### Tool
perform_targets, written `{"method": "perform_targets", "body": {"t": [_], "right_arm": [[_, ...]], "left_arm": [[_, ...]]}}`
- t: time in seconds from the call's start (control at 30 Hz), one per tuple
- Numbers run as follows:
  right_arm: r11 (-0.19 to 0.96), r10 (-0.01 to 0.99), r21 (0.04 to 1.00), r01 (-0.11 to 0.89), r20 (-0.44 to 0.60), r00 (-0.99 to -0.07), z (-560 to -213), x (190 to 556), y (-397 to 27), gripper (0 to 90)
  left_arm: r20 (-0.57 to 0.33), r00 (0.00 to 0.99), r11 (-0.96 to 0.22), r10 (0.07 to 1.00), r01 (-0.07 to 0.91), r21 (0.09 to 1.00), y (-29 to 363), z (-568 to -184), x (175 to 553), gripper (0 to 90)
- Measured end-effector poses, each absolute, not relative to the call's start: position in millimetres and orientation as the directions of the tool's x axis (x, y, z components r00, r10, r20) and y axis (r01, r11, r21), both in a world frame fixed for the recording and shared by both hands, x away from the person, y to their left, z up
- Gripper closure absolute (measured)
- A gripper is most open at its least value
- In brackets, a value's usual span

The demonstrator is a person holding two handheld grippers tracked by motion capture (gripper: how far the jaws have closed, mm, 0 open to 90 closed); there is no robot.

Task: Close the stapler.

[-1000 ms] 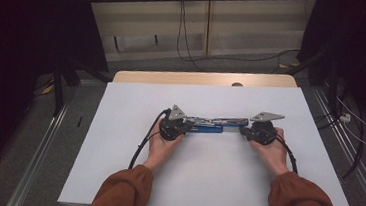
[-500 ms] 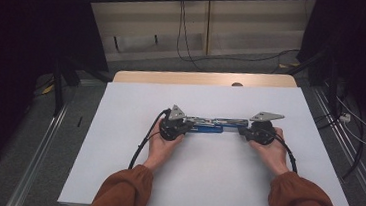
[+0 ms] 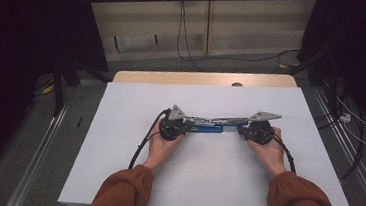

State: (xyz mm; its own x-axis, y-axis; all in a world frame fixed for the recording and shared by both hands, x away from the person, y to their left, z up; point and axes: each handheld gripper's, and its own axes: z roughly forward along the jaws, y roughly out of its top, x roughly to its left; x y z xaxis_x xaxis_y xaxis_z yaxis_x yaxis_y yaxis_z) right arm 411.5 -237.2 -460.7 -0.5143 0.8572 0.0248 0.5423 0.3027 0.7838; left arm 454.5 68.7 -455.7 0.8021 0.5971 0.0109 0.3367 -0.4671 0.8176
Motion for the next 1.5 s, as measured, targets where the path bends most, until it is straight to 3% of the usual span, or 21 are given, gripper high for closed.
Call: {"method": "perform_targets", "body": {"t": [0.97,1.3,1.43,1.5], "right_arm": [[0.255,0.823,0.861,0.440,0.046,-0.567,-450.7,408.4,-229.3,89.5],[0.179,0.823,0.876,0.448,0.117,-0.556,-448.1,407.9,-233.1,76.3],[0.181,0.832,0.875,0.449,0.107,-0.545,-448.8,407.5,-232.6,65.6],[0.181,0.833,0.875,0.449,0.106,-0.542,-448.4,406.9,-231.9,62.3]], "left_arm": [[0.004,0.801,-0.459,0.599,0.339,0.821,70.9,-456.2,454.5,87.8],[-0.013,0.815,-0.468,0.579,0.345,0.814,70.1,-451.1,448.2,78.1],[-0.017,0.810,-0.463,0.586,0.352,0.813,67.4,-448.8,442.5,66.6],[-0.011,0.813,-0.466,0.583,0.345,0.815,67.1,-449.0,441.4,66.1]]}}
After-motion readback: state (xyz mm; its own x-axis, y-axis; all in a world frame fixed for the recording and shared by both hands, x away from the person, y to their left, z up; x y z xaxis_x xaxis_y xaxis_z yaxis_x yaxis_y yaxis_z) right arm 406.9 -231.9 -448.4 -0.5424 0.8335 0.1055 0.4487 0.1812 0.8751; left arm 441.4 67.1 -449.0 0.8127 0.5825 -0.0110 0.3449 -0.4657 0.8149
